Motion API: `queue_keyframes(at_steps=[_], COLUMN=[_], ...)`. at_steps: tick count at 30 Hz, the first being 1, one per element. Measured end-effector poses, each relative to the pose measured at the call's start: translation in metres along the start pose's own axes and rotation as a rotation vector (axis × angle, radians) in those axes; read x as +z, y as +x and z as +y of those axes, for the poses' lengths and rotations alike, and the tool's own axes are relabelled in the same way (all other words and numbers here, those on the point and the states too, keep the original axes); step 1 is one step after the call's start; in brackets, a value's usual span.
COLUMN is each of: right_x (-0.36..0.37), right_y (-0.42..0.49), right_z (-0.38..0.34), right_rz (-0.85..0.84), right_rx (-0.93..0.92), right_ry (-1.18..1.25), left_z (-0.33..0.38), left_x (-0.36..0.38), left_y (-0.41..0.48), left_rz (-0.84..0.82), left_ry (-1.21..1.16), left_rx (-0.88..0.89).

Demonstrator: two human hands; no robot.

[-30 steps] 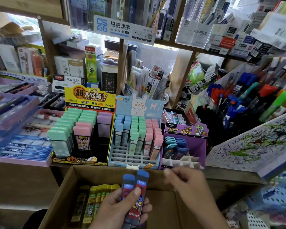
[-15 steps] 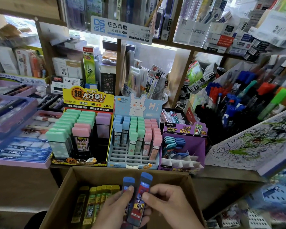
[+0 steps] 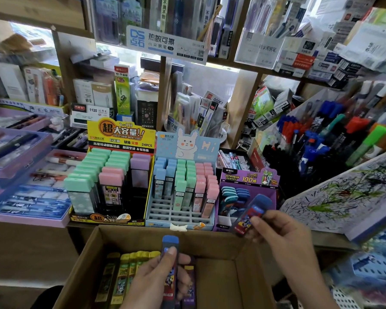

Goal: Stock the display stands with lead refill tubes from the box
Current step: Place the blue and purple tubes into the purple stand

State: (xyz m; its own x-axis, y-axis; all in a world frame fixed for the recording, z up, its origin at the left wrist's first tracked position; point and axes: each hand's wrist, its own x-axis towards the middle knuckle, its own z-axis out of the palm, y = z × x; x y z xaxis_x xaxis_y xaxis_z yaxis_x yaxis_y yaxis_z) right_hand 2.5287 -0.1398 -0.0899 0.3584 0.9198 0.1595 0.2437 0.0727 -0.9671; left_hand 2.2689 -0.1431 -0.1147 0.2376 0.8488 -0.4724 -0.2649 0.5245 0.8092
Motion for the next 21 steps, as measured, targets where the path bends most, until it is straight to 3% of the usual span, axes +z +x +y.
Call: queue_keyframes(at_steps=[6,11,21], right_x=[-0.006,0.000,0.012], right_y=[0.028,0.038,0.047], right_z=[0.006,0.014,0.030], right_rz=[0.061,0.031,0.086], right_rx=[-0.136,-0.131,-0.084], right_ry=[-0.192,-0.252,-0.690], left_z=[0.003,0.008,0.007], left_x=[0.001,0.000,-0.001], left_y=[-0.002,-0.004,-0.002], left_rz=[0.008,0.022,0.000], left_ry=[0.024,0.050,0.001], left_rx=[-0.027,-0.026,-0.070])
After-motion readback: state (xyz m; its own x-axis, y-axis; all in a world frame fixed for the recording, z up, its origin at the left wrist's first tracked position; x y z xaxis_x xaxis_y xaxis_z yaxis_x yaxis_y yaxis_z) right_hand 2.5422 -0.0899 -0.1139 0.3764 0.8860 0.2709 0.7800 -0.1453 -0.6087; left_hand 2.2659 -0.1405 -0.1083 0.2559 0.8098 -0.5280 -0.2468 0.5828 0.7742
